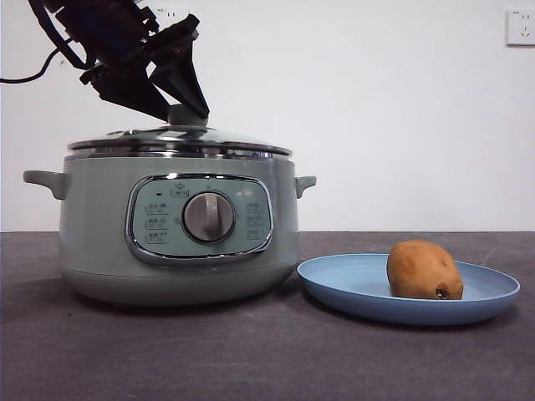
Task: Take the potato out from the steamer,put the potato on the plate,close the lid
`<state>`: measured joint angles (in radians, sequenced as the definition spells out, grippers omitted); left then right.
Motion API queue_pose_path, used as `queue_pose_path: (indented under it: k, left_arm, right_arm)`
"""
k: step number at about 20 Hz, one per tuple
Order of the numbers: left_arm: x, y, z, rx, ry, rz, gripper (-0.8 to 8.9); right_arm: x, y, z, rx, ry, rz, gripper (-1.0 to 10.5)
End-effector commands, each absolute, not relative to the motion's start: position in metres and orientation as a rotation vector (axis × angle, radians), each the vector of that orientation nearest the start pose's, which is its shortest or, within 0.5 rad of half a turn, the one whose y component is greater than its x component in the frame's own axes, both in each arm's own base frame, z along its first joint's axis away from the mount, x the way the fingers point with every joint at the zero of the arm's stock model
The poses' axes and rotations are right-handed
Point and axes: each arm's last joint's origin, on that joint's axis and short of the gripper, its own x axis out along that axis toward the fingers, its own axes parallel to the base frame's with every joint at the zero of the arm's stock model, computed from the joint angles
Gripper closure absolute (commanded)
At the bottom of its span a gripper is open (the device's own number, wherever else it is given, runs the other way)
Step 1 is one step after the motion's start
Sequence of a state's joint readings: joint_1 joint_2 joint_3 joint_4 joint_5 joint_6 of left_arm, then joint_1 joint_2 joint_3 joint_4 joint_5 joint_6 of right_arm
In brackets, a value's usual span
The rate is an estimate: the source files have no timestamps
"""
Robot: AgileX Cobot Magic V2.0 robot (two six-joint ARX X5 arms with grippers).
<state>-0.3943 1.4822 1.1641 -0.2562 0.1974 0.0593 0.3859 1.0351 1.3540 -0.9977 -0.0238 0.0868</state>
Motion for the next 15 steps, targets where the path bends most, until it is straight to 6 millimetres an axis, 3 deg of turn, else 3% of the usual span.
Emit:
queue_pose_path:
  k: [1, 6, 10, 15]
  left_arm:
    - [0.2971, -0.1342, 0.2923, 0.069, 0.573, -0.625, 8.22]
    - [0.2922, -0.1376, 0.2879, 0.078, 0.629, -0.642, 8.22]
    - [0.2926, -0.1339, 0.2853, 0.131, 0.648, -0.521, 8.22]
    - [0.2922, -0.1330, 0.2843, 0.132, 0.661, -0.517, 8.22]
  right_arm:
    - [0.1625, 0.0667, 0.4028, -0.028, 0.691, 0.355, 3.8]
    - [0.1624, 0.0667, 0.4027, -0.022, 0.693, 0.353, 3.8]
    - [0.1624, 0.0667, 0.4027, -0.022, 0.694, 0.353, 3.8]
    - [0.1622, 0.0666, 0.4024, -0.022, 0.697, 0.353, 3.8]
